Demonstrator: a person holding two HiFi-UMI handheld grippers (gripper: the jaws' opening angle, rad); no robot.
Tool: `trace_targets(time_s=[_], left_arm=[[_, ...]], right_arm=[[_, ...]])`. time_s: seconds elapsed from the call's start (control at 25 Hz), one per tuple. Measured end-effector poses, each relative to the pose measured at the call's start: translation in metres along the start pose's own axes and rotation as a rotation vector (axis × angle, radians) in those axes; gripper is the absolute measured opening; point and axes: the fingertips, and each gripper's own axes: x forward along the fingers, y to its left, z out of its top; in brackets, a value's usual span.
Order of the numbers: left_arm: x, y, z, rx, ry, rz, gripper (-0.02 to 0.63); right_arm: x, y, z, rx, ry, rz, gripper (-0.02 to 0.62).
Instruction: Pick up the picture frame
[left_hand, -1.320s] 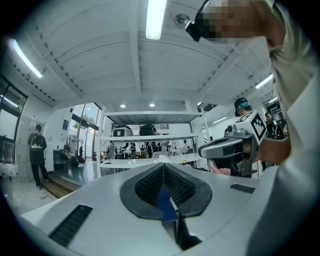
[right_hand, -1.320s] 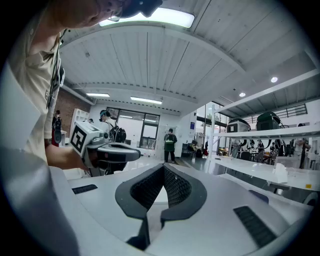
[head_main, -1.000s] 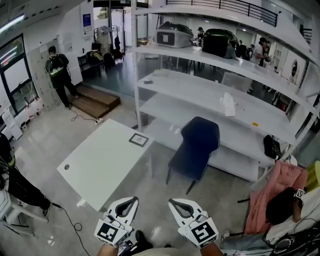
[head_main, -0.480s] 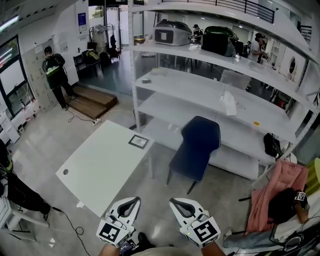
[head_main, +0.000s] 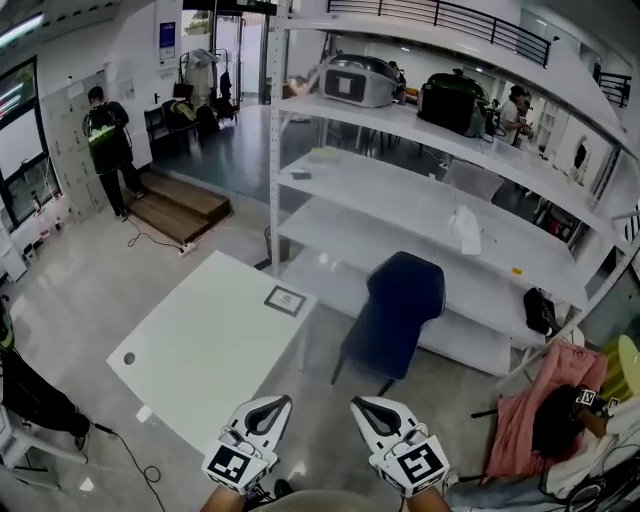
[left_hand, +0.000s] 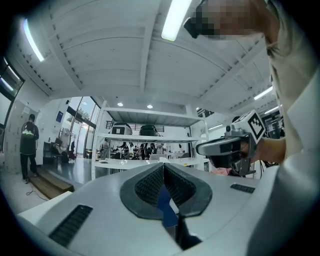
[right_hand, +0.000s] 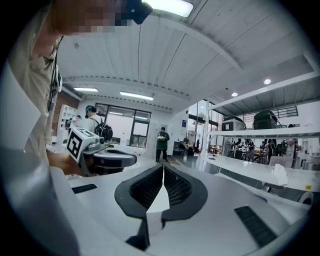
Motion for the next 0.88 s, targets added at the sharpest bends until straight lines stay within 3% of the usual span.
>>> trace_targets(time_s=[0.28, 0.52, 0.88], left_arm=[[0.001, 0.043, -0.004, -0.006, -0.006, -0.018, 0.015], [0.028, 0.063, -0.016, -0.016, 0.012, -0.010, 0.015], [0.105, 0.088, -0.027, -0.020, 0.050, 0.120, 0.015]], right_arm=[[0.042, 0.009, 0.000, -0.006, 0.021, -0.004, 0.028], [0.068, -0.022, -0.005, 0.000, 0.031, 0.002, 0.028], [0.106, -0.106, -0.022, 0.030, -0.004, 0.116, 0.028]])
